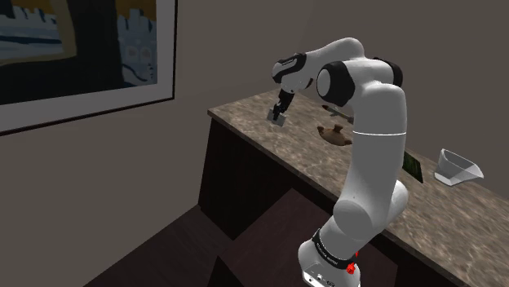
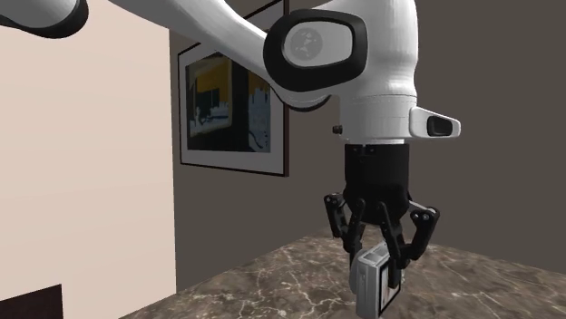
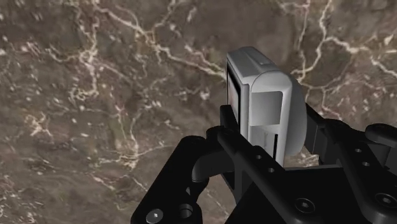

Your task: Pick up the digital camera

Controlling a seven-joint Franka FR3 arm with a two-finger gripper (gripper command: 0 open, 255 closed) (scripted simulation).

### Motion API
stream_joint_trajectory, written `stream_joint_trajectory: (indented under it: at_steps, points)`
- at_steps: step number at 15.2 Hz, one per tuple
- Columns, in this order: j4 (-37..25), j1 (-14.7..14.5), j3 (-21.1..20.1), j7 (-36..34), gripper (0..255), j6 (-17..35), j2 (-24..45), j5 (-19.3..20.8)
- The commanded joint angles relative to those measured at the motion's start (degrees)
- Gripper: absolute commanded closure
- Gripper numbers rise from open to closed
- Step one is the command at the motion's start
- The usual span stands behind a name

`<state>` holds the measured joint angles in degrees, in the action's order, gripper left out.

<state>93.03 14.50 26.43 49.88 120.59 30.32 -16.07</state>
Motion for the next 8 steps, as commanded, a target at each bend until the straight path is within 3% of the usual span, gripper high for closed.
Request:
stream_joint_trajectory:
  at_steps: [1, 8]
  points:
    - [-0.66, -0.02, 0.21, -0.15, 255, -1.16, -0.56, 0.33]
    - [-3.20, -0.25, 0.88, -0.96, 255, -5.51, -2.56, 1.52]
